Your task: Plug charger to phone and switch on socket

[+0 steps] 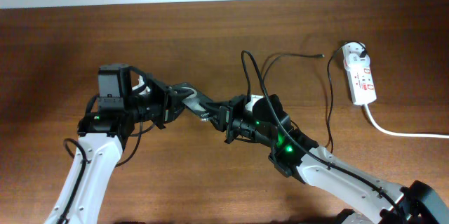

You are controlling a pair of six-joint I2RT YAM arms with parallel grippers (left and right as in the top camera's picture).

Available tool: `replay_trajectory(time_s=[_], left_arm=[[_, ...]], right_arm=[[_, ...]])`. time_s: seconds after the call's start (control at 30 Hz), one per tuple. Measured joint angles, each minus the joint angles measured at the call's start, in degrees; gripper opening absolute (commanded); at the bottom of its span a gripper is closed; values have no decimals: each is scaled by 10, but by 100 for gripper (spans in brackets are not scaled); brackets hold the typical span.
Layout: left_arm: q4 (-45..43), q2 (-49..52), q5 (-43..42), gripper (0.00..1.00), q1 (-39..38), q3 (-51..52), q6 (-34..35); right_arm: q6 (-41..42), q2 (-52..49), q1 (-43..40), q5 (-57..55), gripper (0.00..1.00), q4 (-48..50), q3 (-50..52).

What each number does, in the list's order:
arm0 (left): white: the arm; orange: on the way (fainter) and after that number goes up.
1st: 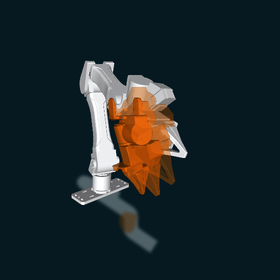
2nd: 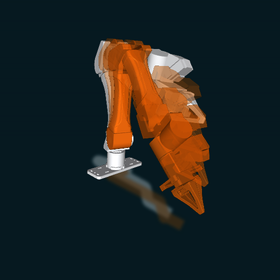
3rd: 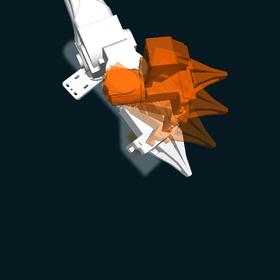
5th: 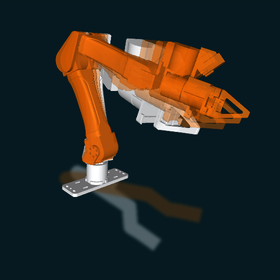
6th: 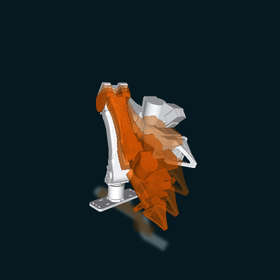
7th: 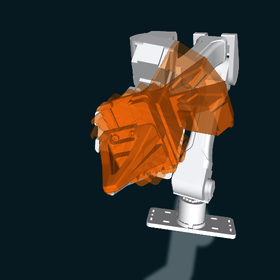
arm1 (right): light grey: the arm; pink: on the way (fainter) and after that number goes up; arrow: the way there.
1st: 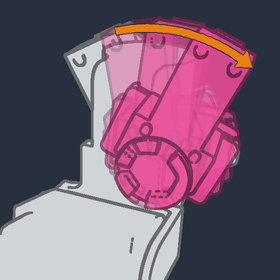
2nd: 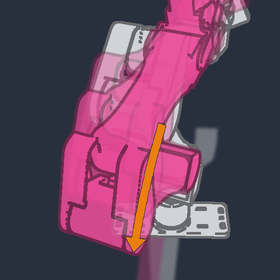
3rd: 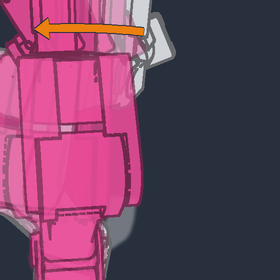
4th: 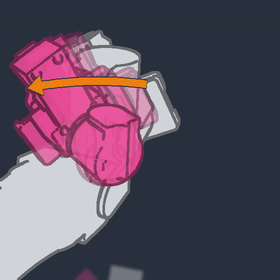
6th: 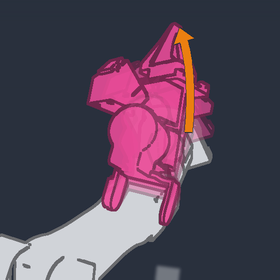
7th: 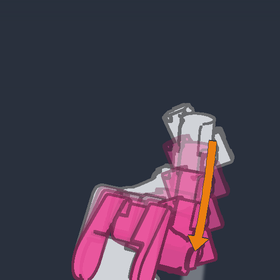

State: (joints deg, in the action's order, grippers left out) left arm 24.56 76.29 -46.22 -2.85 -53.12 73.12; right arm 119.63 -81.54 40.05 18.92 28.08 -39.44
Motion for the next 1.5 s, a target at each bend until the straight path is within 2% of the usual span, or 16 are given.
replay_trajectory(time_s=[0.07,0.27,0.3,0.47,0.57,0.6,0.63,0.7,0.8,0.93,1.03,1.13,1.2,1.27,1.4,1.5], left_arm=[[0,0,0,22,-2,0,2],[0,0,0,6,-4,0,7],[0,0,0,2,-4,0,7],[1,0,3,0,-6,0,9],[5,1,17,0,-7,2,0],[12,1,31,0,-8,4,-16],[19,1,42,0,-9,6,-33],[37,2,71,0,-9,7,-81],[90,2,110,0,-9,6,-145],[167,2,157,0,-9,6,-184],[181,2,174,0,-9,6,-193],[181,2,188,0,-9,6,-196],[180,2,200,0,-9,6,-196],[177,2,210,0,-9,6,-196],[167,2,214,0,-9,6,-196],[166,2,216,0,-9,6,-196]], right_arm=[[0,0,0,-3,4,0,0],[3,1,0,-13,4,3,0],[3,2,0,-14,9,3,0],[-11,4,0,-11,49,-18,-2],[-54,7,-1,-10,74,-108,-8],[-80,10,-1,-21,91,-157,-12],[-105,12,-2,-37,100,-203,-15],[-199,12,-2,-97,99,-316,-11],[-340,11,0,-243,99,-412,-6],[-520,11,-1,-395,99,-380,-7],[-618,10,-20,-414,99,-391,-44],[-661,6,-81,-404,99,-425,-125],[-684,-7,-133,-384,84,-433,-175],[-706,-49,-191,-349,81,-472,-235],[-707,-215,-264,-320,75,-579,-391],[-671,-313,-293,-312,74,-599,-475]])
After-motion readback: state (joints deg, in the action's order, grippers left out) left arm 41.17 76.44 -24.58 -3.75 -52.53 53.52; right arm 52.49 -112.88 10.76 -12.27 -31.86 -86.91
